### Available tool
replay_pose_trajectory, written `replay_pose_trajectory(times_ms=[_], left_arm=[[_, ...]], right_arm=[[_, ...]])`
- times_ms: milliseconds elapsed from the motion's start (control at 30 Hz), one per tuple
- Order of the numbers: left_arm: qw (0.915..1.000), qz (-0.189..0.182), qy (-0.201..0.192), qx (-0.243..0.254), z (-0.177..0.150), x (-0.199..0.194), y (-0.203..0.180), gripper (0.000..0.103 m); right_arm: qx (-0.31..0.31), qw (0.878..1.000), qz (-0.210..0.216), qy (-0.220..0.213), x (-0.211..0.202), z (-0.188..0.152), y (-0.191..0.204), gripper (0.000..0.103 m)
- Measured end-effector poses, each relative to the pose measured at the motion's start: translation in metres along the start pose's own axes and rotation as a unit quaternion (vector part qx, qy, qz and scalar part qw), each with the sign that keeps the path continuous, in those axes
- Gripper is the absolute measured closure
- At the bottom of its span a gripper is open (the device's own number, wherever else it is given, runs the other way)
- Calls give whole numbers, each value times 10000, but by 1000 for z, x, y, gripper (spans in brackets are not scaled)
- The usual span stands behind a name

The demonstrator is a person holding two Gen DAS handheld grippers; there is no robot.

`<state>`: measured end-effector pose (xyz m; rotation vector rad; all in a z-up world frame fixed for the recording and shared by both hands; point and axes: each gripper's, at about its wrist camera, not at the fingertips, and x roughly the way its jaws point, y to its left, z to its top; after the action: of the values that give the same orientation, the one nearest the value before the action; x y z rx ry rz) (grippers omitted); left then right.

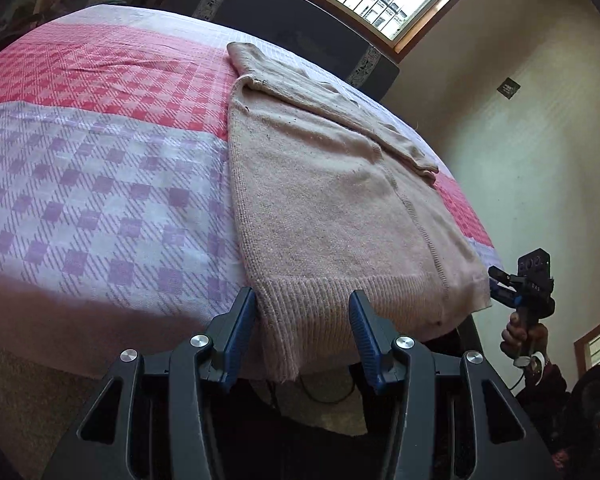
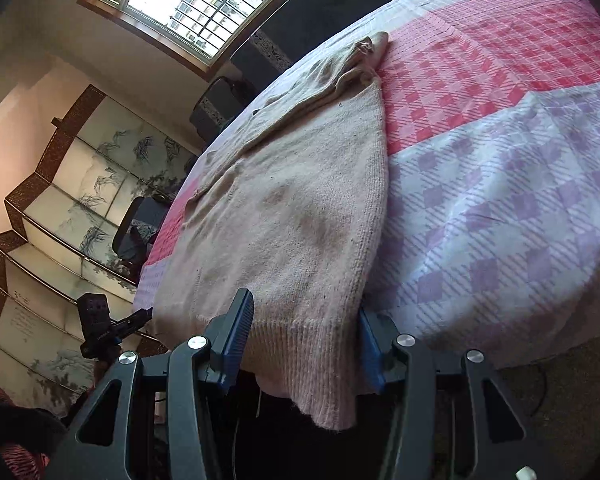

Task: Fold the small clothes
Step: 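Grasp the ribbed sweater hem with both grippers, then lift the hem with both grippers and fold it toward the collar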

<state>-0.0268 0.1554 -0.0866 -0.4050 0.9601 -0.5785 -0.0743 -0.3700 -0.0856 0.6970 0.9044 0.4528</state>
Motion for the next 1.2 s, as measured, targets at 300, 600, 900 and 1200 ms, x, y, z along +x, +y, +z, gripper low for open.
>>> replay_pose_trajectory(times_ms=[300,600,900,1200], left_arm=[[9966,-313,-259,-714,1,-11,22,54],[9919,-662,605,-900,-15,13,18,29],[9933,-564,243,-983,-20,19,19,98],[9975,-318,-108,-620,-6,2,-19,98]], right_arm=[[448,9977,502,48,12,-11,-19,89],[605,9938,924,99,21,-17,-20,86],[620,9940,898,111,22,-17,-23,86],[672,9946,751,255,23,-18,-17,84]])
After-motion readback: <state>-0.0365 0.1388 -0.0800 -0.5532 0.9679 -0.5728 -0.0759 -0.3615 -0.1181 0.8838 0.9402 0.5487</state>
